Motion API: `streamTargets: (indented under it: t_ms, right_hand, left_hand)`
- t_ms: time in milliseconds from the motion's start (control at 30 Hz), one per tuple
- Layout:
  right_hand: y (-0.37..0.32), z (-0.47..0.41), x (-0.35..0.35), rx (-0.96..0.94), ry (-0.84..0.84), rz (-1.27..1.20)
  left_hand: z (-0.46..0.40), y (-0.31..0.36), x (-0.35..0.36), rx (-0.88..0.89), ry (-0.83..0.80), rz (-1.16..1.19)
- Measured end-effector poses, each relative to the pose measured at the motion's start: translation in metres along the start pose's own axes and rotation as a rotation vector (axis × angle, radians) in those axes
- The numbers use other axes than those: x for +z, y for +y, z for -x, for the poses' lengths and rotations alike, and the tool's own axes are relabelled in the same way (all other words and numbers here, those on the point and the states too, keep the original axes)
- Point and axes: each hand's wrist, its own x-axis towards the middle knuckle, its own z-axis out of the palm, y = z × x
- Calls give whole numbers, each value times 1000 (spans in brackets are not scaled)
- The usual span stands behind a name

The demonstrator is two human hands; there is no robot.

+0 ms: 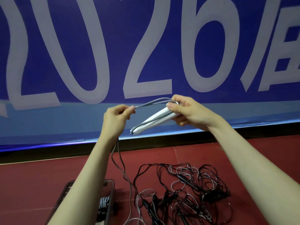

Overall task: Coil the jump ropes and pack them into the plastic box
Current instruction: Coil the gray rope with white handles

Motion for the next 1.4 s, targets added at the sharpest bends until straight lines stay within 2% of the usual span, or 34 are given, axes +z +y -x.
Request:
streamTargets:
  t_ms: [167, 233, 333, 533, 700, 800, 933, 1100, 1200, 1333, 1400]
  right_hand:
    - [3, -5, 9, -41, 71, -1]
    - [8, -6, 10, -46, 127, -47]
    - [13, -9, 11, -59, 190, -155]
    - [32, -16, 11, -55, 367, -251]
    - [38, -17, 15, -107, 481, -50]
    - [33, -16, 16, -161, 533, 12]
    - [27, -10, 21, -235, 509, 248]
    - [20, -3, 25, -240, 346, 305]
    - [14, -3, 27, -244, 243, 279]
    - [8, -3, 30, -212, 160, 199]
    - [8, -3, 34, -184, 133, 122]
  left_hand:
    - [16, -18, 23, -44, -111, -40]
    - [16, -23, 31, -94, -156, -55]
    - [18, -22, 39, -71, -270, -126]
    - [39, -5, 54, 159, -468, -264]
    - [48, 14, 58, 441, -527, -614]
    - [45, 26, 54, 576, -522, -636]
    - [37, 44, 40, 685, -425, -613]
    - [23, 46, 17, 562, -252, -620]
    - [20, 40, 17, 512, -114, -528]
    - [26, 33, 24, 339, -90, -506]
    - [28, 28, 24, 339, -66, -537]
